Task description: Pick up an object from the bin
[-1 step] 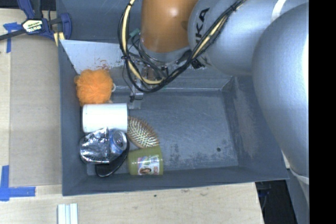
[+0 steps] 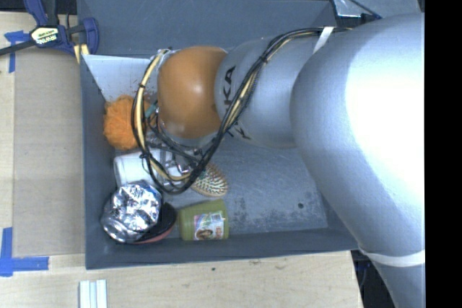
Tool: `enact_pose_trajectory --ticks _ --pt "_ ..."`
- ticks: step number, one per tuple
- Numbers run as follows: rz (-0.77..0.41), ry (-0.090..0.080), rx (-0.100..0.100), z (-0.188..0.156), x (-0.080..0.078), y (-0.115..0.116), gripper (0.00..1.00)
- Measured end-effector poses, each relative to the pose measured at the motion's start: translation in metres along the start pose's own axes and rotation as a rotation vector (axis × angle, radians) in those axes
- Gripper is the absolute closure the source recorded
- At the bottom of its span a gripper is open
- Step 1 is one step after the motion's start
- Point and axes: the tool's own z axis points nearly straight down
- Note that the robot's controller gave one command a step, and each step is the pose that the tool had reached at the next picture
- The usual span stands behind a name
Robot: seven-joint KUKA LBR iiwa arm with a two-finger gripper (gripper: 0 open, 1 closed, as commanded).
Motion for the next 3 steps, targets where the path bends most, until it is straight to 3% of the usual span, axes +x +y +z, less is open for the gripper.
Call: enact_pose_trajectory --ticks 1,2,3 --pt "-0.197 -0.005 0.000 -0.031 0.010 -0.001 0.00" --pt "-0.274 -0.008 0.001 0.000 -0.007 0.021 0.00" --pt "-0.271 -0.009 0.001 -0.002 -0.007 0.020 1.00"
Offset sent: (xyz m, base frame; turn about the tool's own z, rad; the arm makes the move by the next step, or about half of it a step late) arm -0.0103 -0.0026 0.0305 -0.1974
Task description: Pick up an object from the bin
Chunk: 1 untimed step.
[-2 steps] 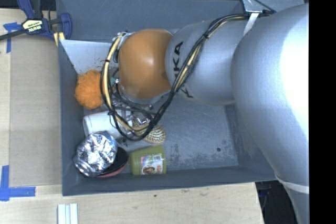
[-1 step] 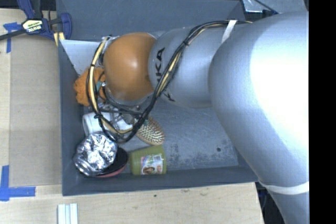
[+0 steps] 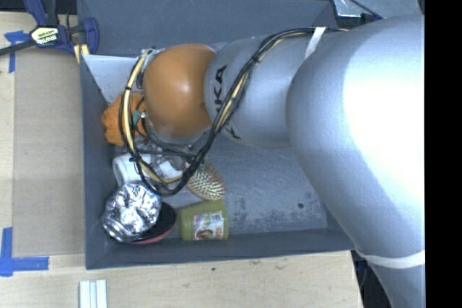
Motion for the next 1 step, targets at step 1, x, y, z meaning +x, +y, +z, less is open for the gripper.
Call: enact_pose_trajectory --ticks 1 --pt "-0.467 -0.018 0.007 -0.0027 0.0588 0.0239 1.00"
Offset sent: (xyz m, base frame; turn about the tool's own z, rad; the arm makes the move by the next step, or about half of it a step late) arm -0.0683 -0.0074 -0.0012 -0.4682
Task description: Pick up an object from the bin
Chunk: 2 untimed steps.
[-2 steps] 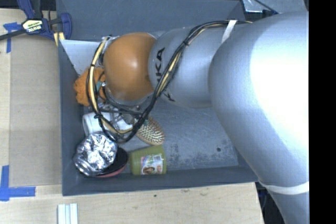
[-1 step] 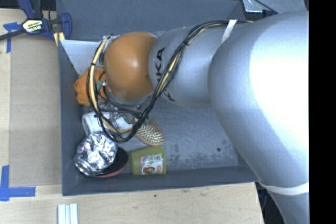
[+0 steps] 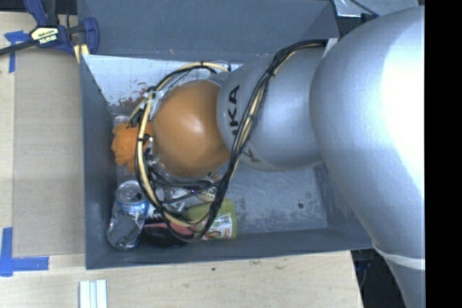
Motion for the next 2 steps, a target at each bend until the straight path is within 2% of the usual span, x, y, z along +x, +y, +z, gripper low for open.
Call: enact_pose_trajectory --ticks 1,2 --pt "0.003 0.001 -0.001 0.0002 0.0002 -0.0003 0.00" --pt "0.005 0.002 -0.002 0.0003 0.0005 0.0001 1.00"
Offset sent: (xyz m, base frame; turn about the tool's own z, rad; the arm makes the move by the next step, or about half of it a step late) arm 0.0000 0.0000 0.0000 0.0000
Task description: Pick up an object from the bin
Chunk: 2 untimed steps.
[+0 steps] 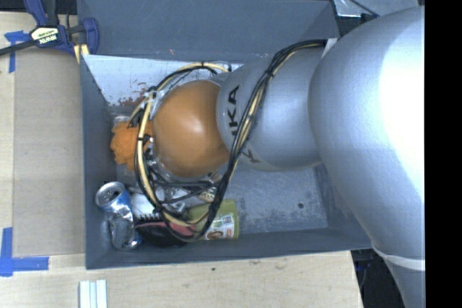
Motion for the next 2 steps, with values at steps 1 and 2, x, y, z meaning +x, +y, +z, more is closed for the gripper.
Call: enact_pose_trajectory --ticks 1,2 --pt "0.021 -0.007 0.012 0.000 -0.002 0.006 1.00" --pt "-0.012 -0.010 0.017 0.001 -0.019 0.001 1.00"
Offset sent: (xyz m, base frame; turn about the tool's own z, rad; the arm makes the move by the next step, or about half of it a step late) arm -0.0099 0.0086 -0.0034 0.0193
